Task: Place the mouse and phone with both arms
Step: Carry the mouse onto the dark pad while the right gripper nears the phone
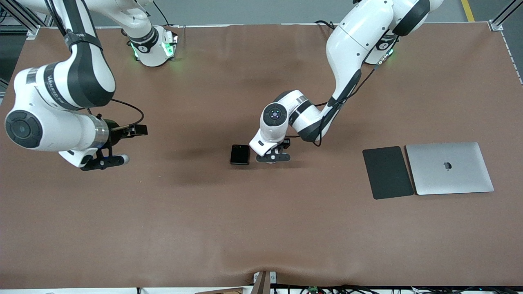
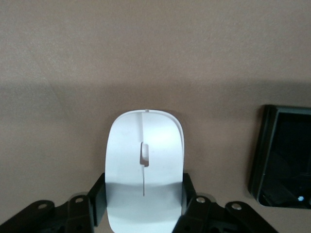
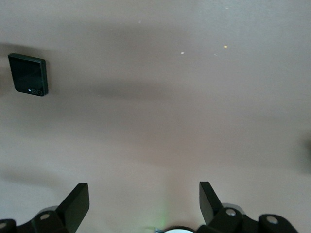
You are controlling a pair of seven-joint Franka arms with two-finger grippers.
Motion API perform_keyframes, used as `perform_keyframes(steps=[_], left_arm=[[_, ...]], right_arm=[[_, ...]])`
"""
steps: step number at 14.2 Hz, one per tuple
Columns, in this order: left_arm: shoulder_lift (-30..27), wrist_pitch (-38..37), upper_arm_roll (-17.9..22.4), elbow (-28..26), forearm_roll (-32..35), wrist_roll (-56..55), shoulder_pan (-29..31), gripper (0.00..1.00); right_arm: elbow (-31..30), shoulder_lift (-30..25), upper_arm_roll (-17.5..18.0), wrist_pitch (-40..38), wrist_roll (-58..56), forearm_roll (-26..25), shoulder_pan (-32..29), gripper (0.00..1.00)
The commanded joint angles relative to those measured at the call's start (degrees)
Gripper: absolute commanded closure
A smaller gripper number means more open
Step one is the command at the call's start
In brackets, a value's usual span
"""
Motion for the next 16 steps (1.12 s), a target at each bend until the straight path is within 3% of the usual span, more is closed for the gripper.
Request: perform_keyframes(steps=[1, 7, 12, 16], left_arm=[[-1.0, 0.2, 0.4, 0.6, 1.9, -1.6, 0.1, 0.74], [-9.6, -6.4, 0.2, 0.5, 1.9, -1.0, 4.6, 0.74], [-18.7, -14.9, -0.5, -0.6, 1.1, 2.2, 12.9, 0.74], [-23.5, -20.2, -0.5, -3.1, 1.0, 11.4, 20.9, 0.76]], right_arm=[[1.1, 1.5, -0.3, 1.1, 4.0, 2.0, 2.1, 0.0], [1.1, 3.7, -0.2, 5.7, 9.9, 2.6, 6.9, 0.0], [1.1, 7.1, -0.2, 11.8, 17.2, 2.7, 13.1, 0.0], [1.1, 9.5, -0.2, 15.5, 18.6, 2.9, 15.4, 0.0]])
